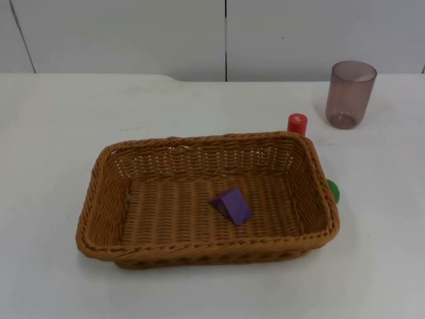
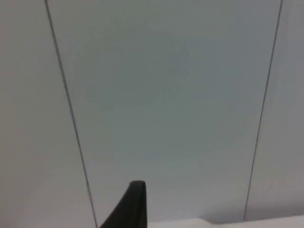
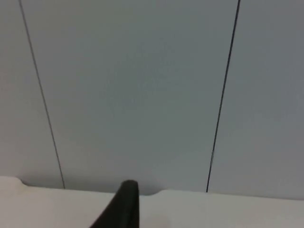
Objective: Pick up the basket with the left hand and place the triangular block into the basket with the right hand.
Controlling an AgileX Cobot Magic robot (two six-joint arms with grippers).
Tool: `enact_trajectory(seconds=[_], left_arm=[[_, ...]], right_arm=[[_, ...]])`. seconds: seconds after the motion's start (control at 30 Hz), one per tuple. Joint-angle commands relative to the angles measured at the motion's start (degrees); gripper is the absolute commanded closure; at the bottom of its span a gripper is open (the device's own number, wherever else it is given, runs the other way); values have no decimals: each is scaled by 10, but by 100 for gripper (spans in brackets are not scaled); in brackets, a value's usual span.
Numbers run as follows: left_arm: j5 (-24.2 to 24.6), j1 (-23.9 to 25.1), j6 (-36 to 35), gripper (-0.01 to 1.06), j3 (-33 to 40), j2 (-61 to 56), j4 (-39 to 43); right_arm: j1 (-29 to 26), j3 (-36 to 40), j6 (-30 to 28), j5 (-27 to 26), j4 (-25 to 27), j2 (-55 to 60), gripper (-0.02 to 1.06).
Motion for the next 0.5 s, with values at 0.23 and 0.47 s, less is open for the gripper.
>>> enact_trajectory(seconds=[0.23,0.47], left_arm=[[56,-1,1,0,14,-154,30],[69,5,8,0,14,-278,30]], right_arm=[[-3,29,5,60,-27,-196,0],[-3,29,11,80,-29,-299,0]])
